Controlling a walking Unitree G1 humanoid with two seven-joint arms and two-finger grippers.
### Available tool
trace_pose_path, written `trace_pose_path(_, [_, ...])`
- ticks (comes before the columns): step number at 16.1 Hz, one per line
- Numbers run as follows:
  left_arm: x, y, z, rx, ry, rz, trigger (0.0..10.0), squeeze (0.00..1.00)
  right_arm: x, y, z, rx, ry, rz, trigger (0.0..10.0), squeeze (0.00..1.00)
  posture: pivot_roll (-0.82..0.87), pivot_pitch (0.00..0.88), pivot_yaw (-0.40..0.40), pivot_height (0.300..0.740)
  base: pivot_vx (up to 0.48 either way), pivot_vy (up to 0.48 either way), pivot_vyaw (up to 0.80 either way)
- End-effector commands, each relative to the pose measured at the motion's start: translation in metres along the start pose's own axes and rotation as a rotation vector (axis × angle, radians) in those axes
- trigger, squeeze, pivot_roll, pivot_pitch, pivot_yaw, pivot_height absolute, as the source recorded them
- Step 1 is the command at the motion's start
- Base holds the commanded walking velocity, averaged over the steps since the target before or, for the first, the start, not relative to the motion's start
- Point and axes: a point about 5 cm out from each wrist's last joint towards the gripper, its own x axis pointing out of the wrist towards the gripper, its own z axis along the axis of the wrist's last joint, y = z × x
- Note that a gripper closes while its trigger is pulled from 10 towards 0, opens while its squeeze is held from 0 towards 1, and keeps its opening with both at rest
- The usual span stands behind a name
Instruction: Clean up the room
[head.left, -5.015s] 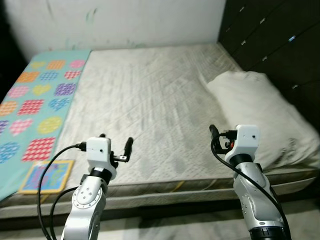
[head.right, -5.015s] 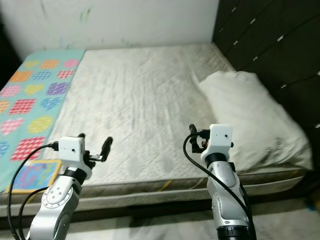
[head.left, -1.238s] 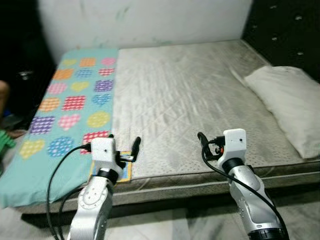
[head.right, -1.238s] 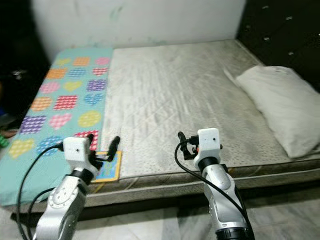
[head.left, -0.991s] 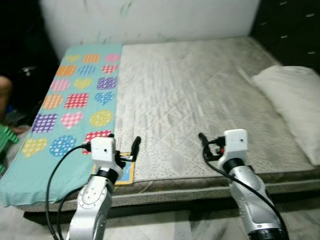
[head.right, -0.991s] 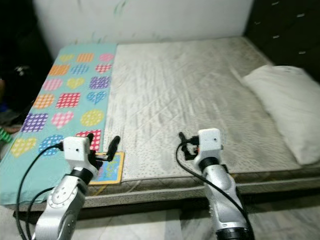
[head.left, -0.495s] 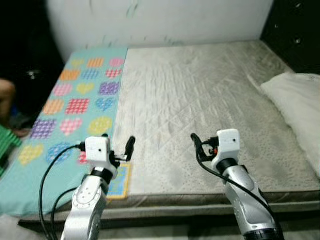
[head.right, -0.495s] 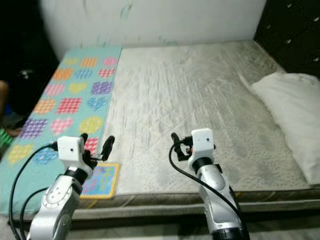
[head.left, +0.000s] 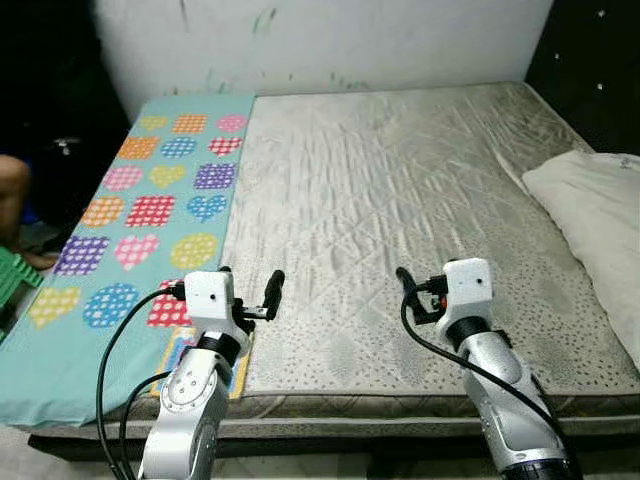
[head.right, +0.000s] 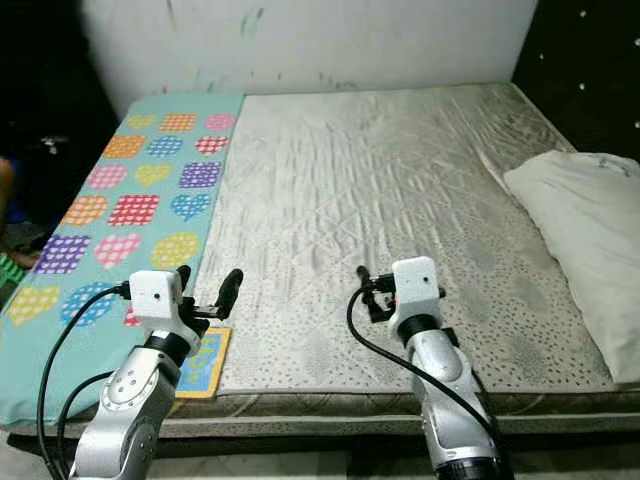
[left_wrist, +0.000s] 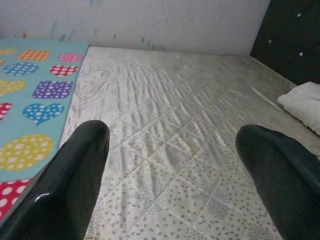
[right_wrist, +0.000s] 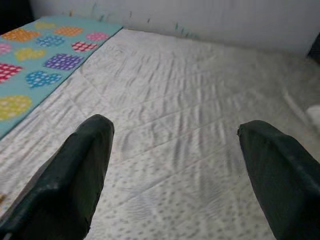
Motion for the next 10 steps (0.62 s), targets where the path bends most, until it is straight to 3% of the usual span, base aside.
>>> trace_pose_path(1, [-0.0014,0.0037,-0.0009,0.004,0.009,0.012,10.0,0.00,0.0022,0.0022,0.0026,-0.021,-0.024,-0.003,10.0,0.00,-0.15,0.063,0.058,0.740,0.000,0.480,0.00])
trace_pose_path(6, [-0.0008,0.0034,-0.0010,0.008,0.014,0.008,10.0,0.00,0.0031,0.0089,0.0004,0.014,-0.002,0.029,10.0,0.00,-0.14,0.055,0.055,0.740,0.000,0.480,0.00])
trace_pose_path(10, [-0.0004,0.0039,-0.0017,0.015,0.018,0.014,10.0,0.00,0.0043,0.0071,-0.0014,-0.016,0.004,0.031,10.0,0.00,-0.14,0.050,0.050,0.740,0.000,0.475,0.00])
